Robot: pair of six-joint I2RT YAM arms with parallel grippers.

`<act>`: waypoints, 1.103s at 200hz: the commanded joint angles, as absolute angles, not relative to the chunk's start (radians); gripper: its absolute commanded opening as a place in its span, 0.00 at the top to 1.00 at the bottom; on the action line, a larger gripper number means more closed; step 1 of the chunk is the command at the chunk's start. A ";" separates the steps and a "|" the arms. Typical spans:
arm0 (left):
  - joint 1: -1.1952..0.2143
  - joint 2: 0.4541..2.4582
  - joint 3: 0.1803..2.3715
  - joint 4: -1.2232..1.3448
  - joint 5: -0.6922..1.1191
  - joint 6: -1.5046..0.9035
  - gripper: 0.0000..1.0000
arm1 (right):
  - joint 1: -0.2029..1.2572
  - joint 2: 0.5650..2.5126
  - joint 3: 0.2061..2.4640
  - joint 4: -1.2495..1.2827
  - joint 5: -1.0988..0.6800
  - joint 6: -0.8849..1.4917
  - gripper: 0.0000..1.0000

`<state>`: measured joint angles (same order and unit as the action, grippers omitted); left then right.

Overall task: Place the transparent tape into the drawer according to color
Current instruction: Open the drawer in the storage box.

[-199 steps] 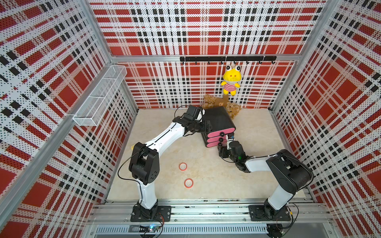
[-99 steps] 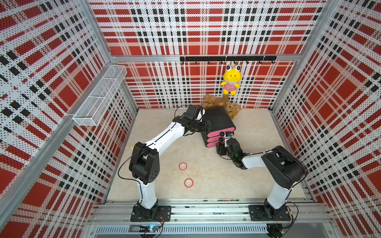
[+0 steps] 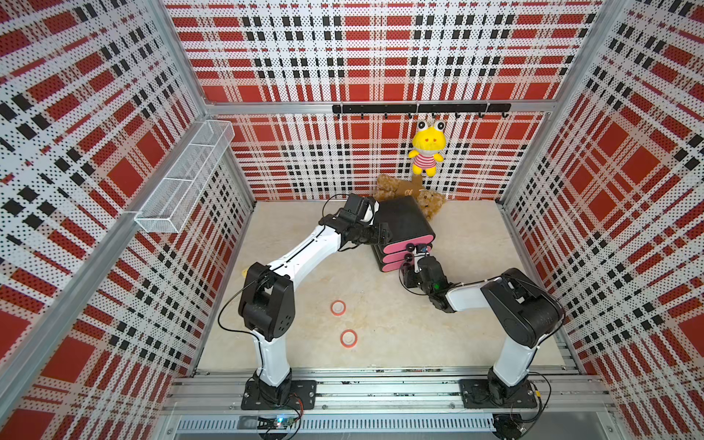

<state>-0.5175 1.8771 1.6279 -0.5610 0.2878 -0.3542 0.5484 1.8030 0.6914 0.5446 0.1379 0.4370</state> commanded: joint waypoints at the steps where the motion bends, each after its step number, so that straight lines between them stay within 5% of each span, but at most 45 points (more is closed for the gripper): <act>1: -0.516 1.908 1.632 -0.644 0.286 -0.327 0.23 | 0.543 1.816 0.715 0.563 0.144 0.426 0.59; 98: -0.514 1.909 1.651 -0.658 0.278 -0.321 0.23 | 0.545 1.713 0.602 0.546 0.129 0.443 0.67; 220: -0.519 1.909 1.664 -0.670 0.268 -0.320 0.23 | 0.626 1.506 0.416 0.453 0.167 0.454 0.66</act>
